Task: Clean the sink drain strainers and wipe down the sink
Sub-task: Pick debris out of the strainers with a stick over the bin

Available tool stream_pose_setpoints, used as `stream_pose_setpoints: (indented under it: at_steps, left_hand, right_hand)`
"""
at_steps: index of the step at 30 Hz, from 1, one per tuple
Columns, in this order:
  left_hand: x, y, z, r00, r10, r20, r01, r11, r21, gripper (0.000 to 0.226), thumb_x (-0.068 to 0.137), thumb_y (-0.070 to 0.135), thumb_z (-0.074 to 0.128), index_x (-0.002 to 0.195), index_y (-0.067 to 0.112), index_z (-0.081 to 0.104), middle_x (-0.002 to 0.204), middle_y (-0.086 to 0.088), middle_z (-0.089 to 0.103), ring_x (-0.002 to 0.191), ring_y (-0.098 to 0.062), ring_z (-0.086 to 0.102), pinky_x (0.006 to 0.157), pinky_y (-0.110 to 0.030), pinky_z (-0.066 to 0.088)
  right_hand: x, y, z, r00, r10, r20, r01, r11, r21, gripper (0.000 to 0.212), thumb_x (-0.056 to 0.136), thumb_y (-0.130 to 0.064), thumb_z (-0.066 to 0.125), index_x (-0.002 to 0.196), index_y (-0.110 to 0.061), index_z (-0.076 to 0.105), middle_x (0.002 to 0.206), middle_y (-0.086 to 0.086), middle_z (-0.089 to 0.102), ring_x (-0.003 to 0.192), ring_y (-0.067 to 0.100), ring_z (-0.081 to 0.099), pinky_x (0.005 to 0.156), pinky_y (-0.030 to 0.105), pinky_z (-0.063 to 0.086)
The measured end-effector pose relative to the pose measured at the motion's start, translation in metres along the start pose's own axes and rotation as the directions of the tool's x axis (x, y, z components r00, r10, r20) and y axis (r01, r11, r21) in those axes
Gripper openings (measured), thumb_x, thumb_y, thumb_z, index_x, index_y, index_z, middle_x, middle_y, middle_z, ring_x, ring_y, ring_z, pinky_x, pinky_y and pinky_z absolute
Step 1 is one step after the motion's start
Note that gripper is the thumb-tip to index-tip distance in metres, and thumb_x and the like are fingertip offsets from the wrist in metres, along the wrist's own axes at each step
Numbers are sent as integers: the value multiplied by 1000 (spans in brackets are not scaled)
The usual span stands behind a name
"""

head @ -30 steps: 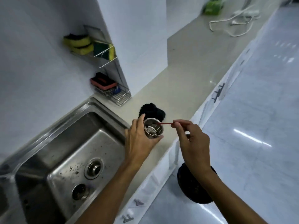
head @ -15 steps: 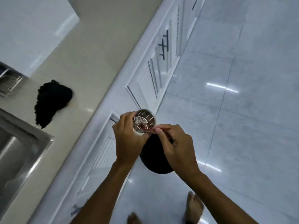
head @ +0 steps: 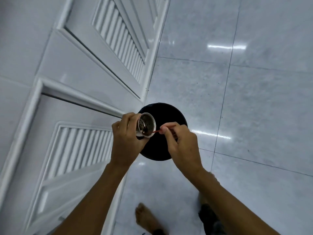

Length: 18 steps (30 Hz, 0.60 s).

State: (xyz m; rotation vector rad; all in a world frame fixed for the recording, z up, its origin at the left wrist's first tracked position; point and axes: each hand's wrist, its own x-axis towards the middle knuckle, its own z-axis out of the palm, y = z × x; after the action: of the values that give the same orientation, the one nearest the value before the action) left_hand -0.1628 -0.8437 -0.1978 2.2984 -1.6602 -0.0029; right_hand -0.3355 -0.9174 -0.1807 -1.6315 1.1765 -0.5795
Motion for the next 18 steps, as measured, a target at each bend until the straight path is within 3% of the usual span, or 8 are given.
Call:
stream_pose_setpoints:
  at_steps: [3,7,11,13,16,18]
  left_hand:
    - [-7,-8,14,999,1,51,-2,1000,22,67,73,37,90,125,4,64,120,-12,61,111,-29,62,89,-40,45]
    - [-15,-8,26,993,-16,116,16,1000,8,69,71,29,91,129,5,62,123,-13,60,116,-30,61,92,-40,44]
    - [-17,-11,26,992,-5,127,8,1000,-23,70,74,30,91,131,5,61,126,-13,58,118,-30,60,91,-41,46]
    - [-19,-13,24,992,-18,124,21,1000,-22,70,74,31,91,131,4,61,126,-13,58,117,-30,60,90,-42,48]
    - [-17,-11,24,992,-43,115,48,998,-37,70,73,32,92,130,4,60,124,-14,57,114,-30,61,91,-41,47]
    - [-13,-8,24,992,-47,113,53,997,-52,72,72,31,92,130,4,59,124,-15,56,112,-31,61,92,-40,48]
  right_hand:
    - [1,23,11,998,56,-34,-57,998,-26,14,101,-21,61,102,-17,75,95,-10,72,92,10,64,81,23,54]
    - [-6,26,27,999,18,-41,-18,1000,-9,14,101,-29,58,102,-25,71,92,-22,62,92,3,60,80,15,52]
    - [-3,36,26,999,40,-32,-42,997,-64,15,101,-23,59,105,-18,73,96,-10,69,93,8,60,82,27,56]
    - [1,36,23,998,45,-44,-47,997,-54,14,101,-21,61,105,-17,73,96,-14,66,94,9,61,83,28,57]
    - [0,29,25,996,20,-84,-19,1000,9,11,101,-25,60,103,-24,71,93,-22,62,91,4,62,81,16,54]
    - [-4,26,31,995,33,-91,-29,999,45,11,101,-28,59,102,-26,70,93,-17,66,91,2,62,79,11,51]
